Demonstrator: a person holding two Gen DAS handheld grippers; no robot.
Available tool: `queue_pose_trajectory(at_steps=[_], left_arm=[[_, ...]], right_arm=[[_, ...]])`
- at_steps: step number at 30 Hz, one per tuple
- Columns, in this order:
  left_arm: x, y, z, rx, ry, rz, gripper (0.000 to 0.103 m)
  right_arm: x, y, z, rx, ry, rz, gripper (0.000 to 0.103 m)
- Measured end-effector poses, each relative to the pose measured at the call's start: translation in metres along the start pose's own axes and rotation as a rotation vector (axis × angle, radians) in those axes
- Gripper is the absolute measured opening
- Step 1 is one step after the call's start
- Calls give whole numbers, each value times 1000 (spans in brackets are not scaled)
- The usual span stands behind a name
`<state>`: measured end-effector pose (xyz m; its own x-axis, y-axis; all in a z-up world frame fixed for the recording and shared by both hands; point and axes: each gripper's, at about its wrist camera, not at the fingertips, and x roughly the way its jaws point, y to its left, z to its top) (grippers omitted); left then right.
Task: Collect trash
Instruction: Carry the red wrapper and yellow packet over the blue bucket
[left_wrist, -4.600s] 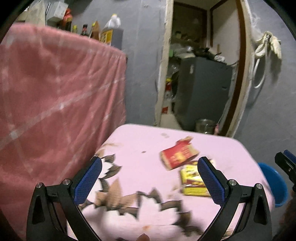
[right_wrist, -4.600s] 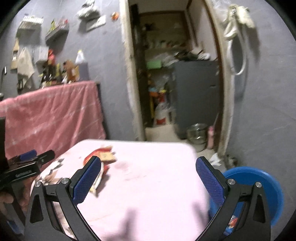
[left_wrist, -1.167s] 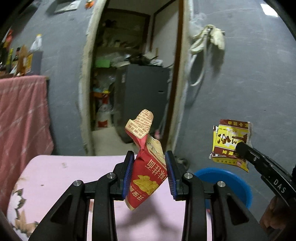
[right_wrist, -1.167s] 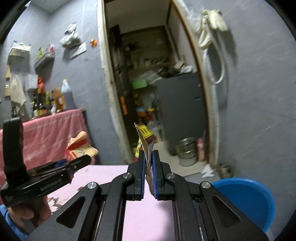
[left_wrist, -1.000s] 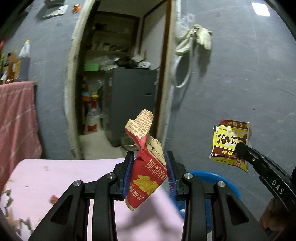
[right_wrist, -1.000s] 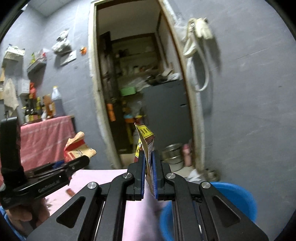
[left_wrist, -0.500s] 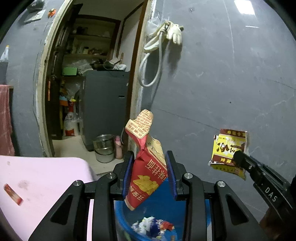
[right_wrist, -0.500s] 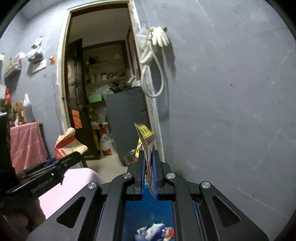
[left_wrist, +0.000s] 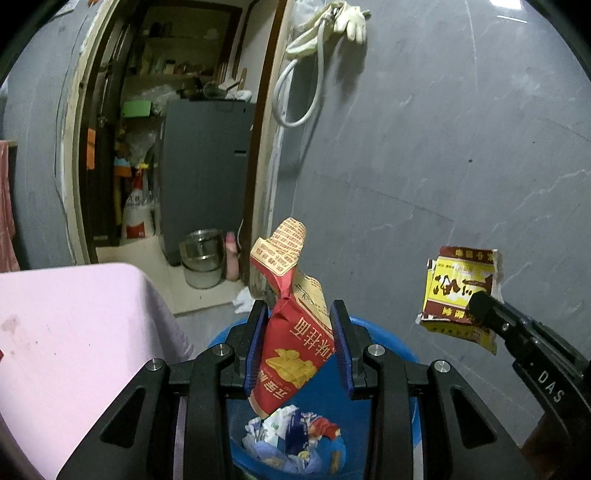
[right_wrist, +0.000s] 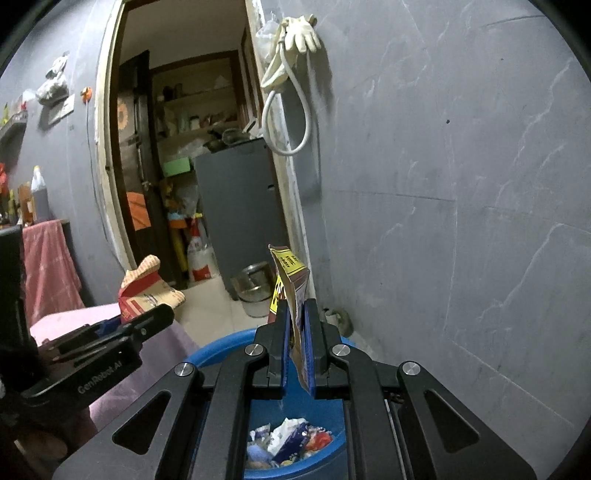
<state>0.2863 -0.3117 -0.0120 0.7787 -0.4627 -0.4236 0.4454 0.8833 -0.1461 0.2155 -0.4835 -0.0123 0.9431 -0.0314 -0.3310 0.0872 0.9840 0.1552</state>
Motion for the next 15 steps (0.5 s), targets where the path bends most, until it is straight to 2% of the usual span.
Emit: queue_pose_trajectory(at_steps=[15], left_arm=[[11,13,-8,-49,39,17,32]], right_arm=[[20,-2,-3,15,63,1,7]])
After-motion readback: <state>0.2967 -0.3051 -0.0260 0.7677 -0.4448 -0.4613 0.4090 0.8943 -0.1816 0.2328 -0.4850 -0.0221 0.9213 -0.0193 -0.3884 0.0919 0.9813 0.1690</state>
